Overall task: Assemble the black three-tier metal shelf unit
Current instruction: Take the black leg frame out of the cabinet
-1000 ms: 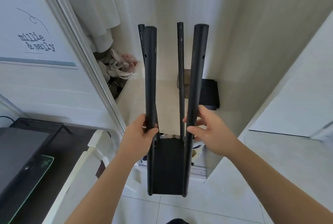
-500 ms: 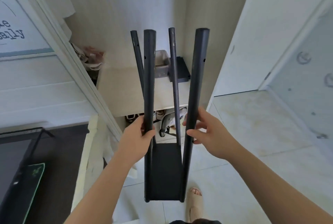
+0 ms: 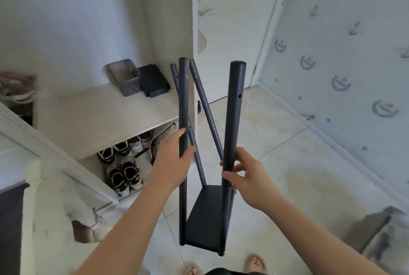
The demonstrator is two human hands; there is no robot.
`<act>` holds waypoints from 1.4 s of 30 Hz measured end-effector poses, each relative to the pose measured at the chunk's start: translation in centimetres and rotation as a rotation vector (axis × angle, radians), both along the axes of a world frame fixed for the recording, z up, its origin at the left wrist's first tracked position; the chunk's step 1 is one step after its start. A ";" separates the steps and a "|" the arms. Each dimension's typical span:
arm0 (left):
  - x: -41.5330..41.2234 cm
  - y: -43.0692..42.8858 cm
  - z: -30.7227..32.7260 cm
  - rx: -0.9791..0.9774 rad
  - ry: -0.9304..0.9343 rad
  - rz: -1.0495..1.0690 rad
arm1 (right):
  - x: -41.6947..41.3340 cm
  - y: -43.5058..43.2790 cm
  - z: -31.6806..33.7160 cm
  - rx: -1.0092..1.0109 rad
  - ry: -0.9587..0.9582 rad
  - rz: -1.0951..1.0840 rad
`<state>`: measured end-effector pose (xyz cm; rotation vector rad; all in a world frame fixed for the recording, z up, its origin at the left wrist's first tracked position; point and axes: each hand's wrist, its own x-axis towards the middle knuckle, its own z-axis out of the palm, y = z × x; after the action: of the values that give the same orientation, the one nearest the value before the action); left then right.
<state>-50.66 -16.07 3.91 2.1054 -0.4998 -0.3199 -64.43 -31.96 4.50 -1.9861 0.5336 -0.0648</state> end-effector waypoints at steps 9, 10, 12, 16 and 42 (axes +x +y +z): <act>-7.0 -14.9 6.7 -0.340 0.123 -0.407 | -6.9 -8.5 -1.8 -0.056 0.114 -0.118; -7.6 -16.3 6.7 -0.329 0.127 -0.415 | -7.9 -9.7 -2.1 -0.053 0.120 -0.127; -9.0 -19.0 6.6 -0.308 0.142 -0.440 | -9.7 -12.1 -2.5 -0.046 0.122 -0.149; -12.1 -24.9 6.2 -0.288 0.156 -0.489 | -13.3 -16.6 -2.7 0.012 0.103 -0.183; -20.4 -50.6 2.1 -0.323 0.378 -0.667 | -27.0 -41.1 -2.3 -0.163 0.066 -0.857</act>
<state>-71.03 -66.66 5.97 1.4693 -0.9436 -0.9298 -91.43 -73.05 2.24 -1.7801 1.4245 -0.5856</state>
